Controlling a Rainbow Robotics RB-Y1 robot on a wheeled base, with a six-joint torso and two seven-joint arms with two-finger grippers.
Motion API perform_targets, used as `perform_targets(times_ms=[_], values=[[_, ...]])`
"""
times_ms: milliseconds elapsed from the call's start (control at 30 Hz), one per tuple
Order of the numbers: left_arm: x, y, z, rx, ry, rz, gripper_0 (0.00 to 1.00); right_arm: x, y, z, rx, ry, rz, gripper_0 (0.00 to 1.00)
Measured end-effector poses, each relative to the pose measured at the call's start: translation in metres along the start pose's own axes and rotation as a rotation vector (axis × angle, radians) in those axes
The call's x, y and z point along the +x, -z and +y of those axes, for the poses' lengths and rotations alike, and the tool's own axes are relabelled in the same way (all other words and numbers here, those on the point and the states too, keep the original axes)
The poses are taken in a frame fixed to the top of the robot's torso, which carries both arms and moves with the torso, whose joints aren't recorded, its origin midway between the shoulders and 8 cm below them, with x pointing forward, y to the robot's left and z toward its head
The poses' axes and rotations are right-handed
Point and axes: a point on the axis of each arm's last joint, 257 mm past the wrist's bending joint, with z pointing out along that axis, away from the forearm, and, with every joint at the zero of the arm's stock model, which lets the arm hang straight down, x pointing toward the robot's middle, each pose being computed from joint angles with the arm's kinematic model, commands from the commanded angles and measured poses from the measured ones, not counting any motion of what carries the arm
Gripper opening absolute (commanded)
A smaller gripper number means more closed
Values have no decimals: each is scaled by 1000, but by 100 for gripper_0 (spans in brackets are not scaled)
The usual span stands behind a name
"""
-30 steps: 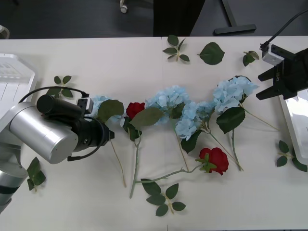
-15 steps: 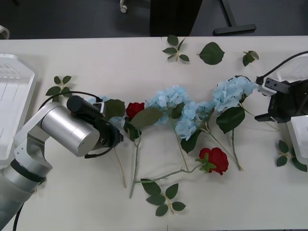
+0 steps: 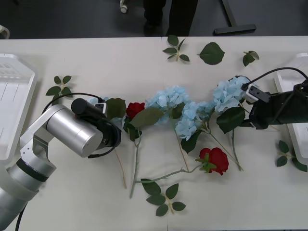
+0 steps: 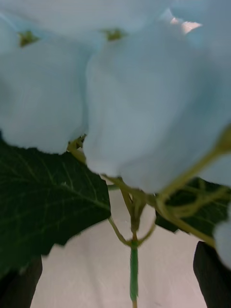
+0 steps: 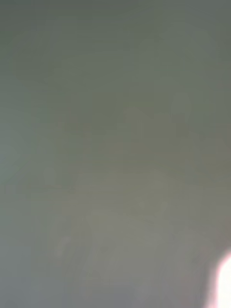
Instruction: Place the red flowers into the right box and the blue flowers into the left box. If a person shows an open palm, hand one flower to the person first, then continue sorting.
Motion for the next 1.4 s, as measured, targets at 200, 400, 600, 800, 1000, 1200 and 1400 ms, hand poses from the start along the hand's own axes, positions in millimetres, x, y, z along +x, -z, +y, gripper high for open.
perform_targets(times_ms=[200, 400, 600, 800, 1000, 1200, 1400], values=[[-6, 1, 2, -11, -7, -15, 0, -5, -9, 1, 13, -2, -16, 32], [-26, 14, 5, -34, -32, -42, 0, -7, -10, 0, 19, -2, -22, 0], [-50, 72, 38, -98, -64, -59, 0, -7, -10, -2, 30, 0, -22, 0], [-77, 132, 111, -200, 18, -69, 0, -7, -10, -3, 33, 1, -22, 0], [-102, 177, 185, -293, 111, -97, 0, -15, -6, -5, 27, -26, -51, 0], [-109, 197, 261, -385, 184, -65, 0, -37, 37, -13, -54, -98, -119, 0], [-115, 194, 333, -426, 110, -38, 0, -93, 81, 15, -251, -170, -312, 0]])
